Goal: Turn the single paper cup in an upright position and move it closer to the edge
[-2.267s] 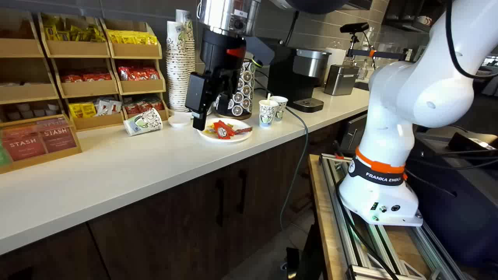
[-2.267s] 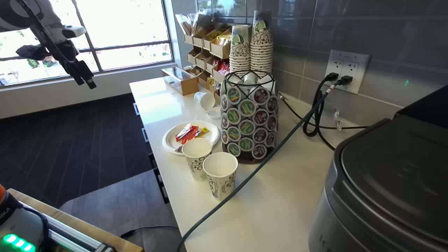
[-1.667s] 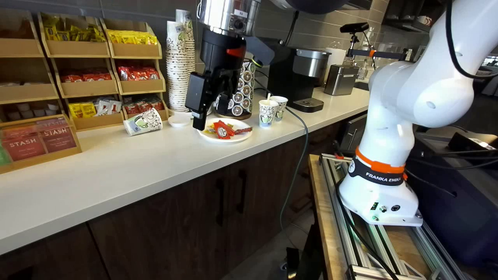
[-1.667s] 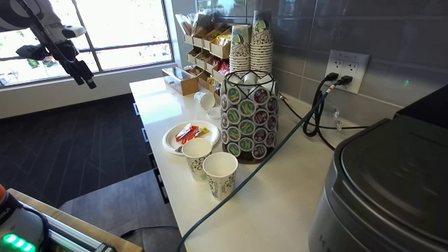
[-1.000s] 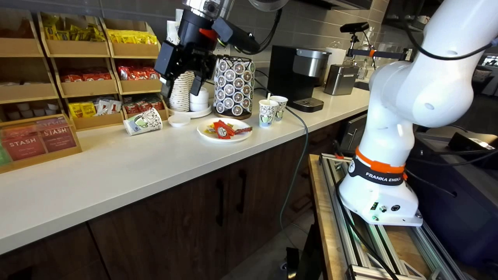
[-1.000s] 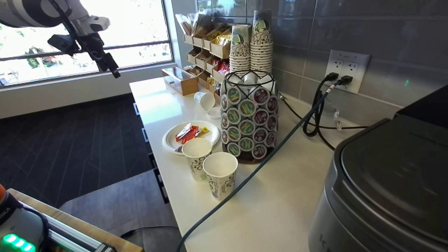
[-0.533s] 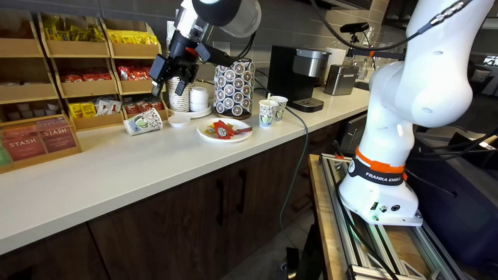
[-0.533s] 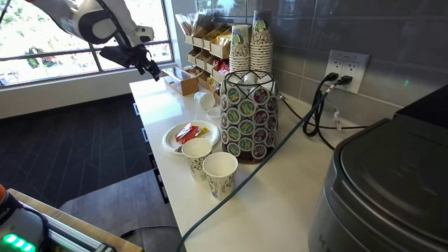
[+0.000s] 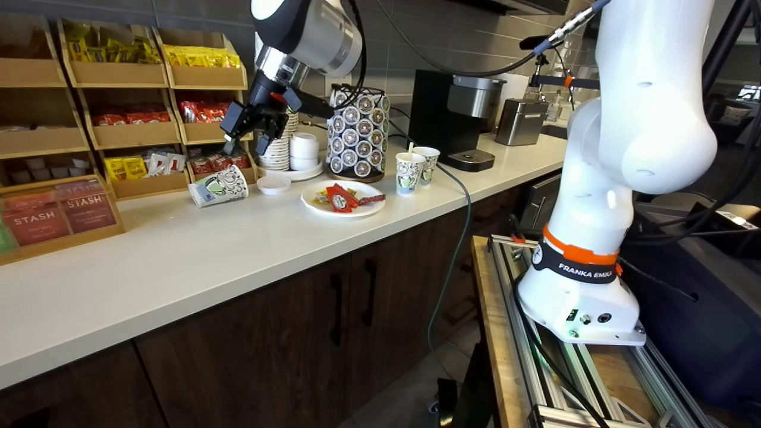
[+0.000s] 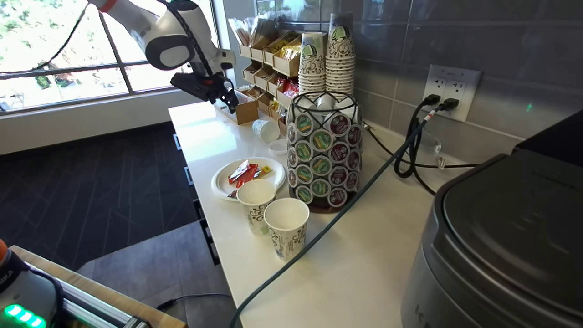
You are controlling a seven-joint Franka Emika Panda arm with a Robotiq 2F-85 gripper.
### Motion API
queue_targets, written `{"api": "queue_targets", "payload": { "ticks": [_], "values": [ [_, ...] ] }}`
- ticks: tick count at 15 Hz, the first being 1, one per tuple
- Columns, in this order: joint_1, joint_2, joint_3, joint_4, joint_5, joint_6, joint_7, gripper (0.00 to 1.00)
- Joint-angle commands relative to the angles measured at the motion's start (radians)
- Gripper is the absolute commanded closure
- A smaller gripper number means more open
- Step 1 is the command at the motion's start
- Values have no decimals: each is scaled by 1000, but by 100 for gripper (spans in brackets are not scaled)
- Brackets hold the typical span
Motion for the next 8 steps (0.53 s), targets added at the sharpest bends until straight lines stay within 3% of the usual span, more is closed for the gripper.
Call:
{"api": "queue_targets", "payload": {
  "ticks": [1, 8],
  "values": [
    [-50, 18, 40, 14, -21, 3, 16, 0],
    [-58, 44, 41, 39, -24, 4, 18, 0]
  ]
}}
